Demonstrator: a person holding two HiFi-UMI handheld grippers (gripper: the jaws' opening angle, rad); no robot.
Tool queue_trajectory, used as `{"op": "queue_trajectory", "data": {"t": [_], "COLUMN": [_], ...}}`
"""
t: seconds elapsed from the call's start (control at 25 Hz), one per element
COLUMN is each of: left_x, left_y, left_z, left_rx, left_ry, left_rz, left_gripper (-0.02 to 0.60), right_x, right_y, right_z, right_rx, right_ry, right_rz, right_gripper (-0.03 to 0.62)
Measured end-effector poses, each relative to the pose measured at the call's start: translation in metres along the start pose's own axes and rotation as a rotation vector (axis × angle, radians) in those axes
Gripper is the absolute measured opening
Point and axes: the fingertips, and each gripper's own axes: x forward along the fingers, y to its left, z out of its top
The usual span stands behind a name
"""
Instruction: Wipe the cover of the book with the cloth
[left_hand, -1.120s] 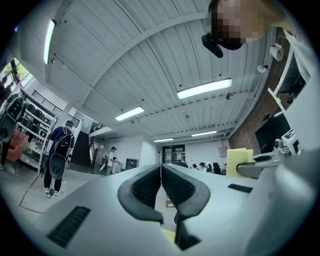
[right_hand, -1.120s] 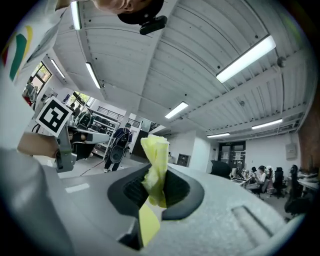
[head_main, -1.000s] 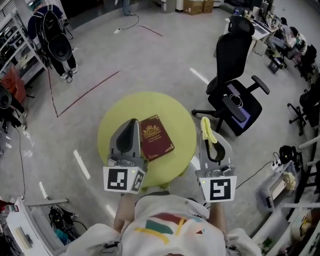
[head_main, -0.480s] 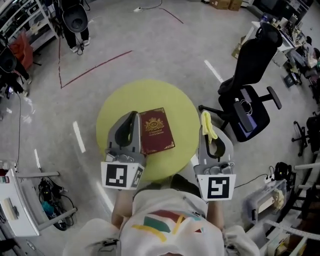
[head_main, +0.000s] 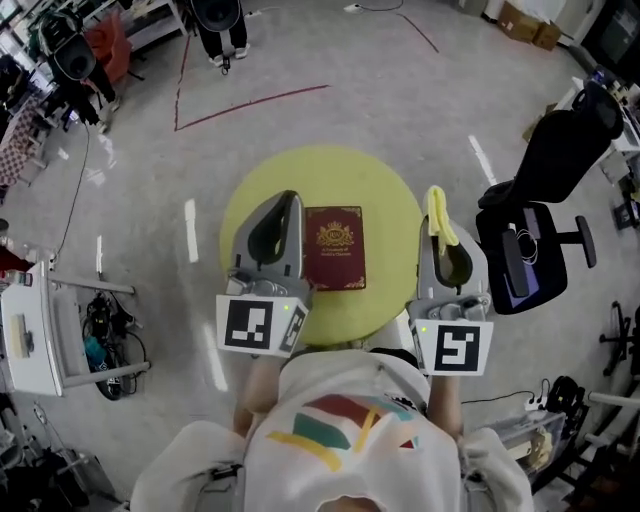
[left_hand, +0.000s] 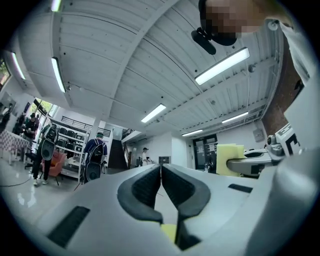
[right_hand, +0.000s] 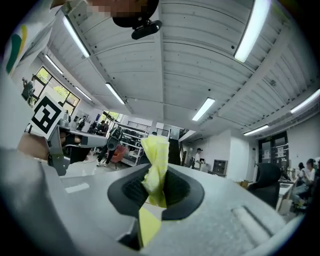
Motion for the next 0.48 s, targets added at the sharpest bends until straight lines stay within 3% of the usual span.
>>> {"op": "queue_trajectory", "data": {"t": [0.24,0.32,0.48], "left_x": [0.002,0.003,0.007], "left_y": [0.008,0.013,0.021], "left_z": [-0.011,-0.018,-0.041], "left_rx": [0.014,-0.001,-0.046], "left_ry": [0.065,0.085,0.154], "left_rz": [0.056,0.063,0.059], "left_gripper": [0.024,0.162,0.19], "right_x": [0.021,0.025,0.028], "right_y": [0.009,0.013,0.021], "right_z": [0.006,0.006,0.002], "right_rx": [-0.016,-0.015,-0.007], "right_ry": [-0.035,-0.04,-0.031], "right_rz": [0.096,0.115,0.144], "right_gripper": [0.029,0.029,0.03]}}
